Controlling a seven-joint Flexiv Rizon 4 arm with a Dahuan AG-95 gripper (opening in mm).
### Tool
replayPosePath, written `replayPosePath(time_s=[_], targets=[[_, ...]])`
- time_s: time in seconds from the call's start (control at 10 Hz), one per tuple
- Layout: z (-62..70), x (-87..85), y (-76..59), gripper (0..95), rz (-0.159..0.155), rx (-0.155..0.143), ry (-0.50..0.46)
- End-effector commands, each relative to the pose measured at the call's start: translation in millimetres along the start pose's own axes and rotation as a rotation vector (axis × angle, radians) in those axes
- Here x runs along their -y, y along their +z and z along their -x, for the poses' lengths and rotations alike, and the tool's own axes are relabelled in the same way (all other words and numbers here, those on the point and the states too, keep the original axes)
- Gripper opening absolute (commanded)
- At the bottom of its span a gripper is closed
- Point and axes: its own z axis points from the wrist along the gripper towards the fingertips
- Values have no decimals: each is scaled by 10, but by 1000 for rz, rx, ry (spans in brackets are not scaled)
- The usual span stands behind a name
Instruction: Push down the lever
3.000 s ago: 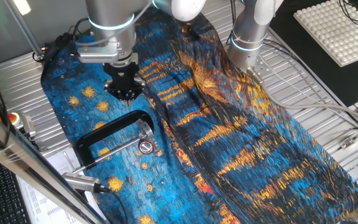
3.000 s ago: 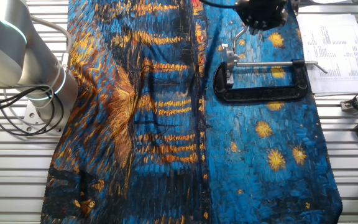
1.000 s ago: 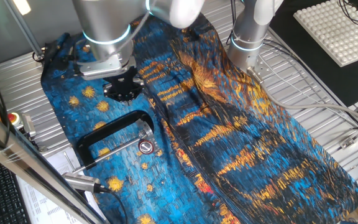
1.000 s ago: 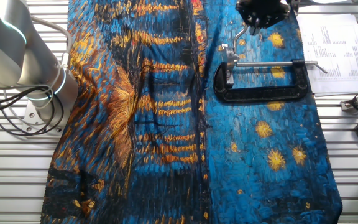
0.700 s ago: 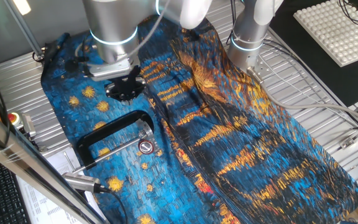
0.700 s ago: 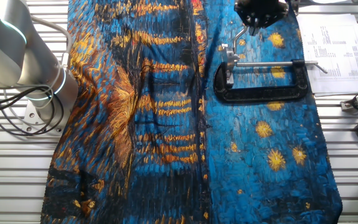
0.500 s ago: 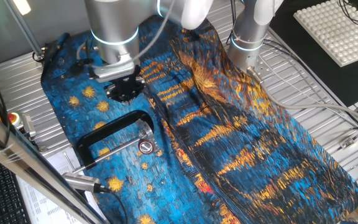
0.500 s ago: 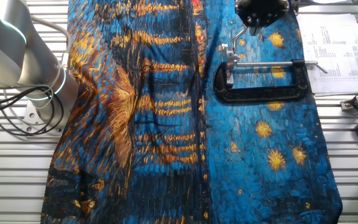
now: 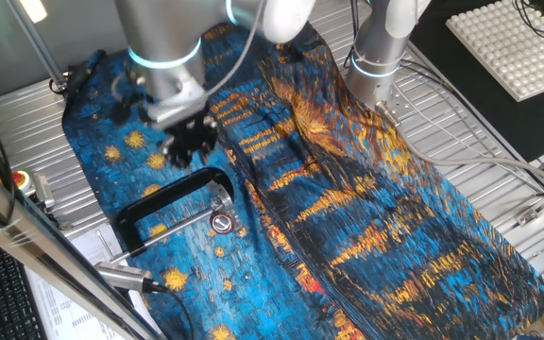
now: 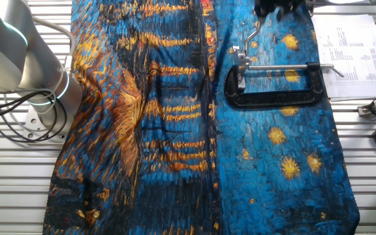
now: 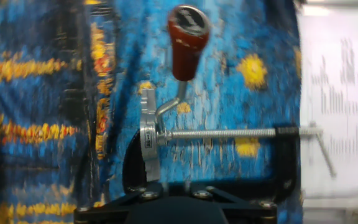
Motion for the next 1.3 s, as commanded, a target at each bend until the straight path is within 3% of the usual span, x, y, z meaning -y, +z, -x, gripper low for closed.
replayPosePath(time_s=[0.1,0.4,0.6,0.8,1.1,1.3], targets=[[195,-10,4,380,-9,-31,77],[228,-18,1,380,-4,-39,103],[228,-18,1,380,-2,-45,47],[228,-18,1,380,0,-15,18],[228,-18,1,380,5,-6,14],[450,31,-6,380,2,11,25]])
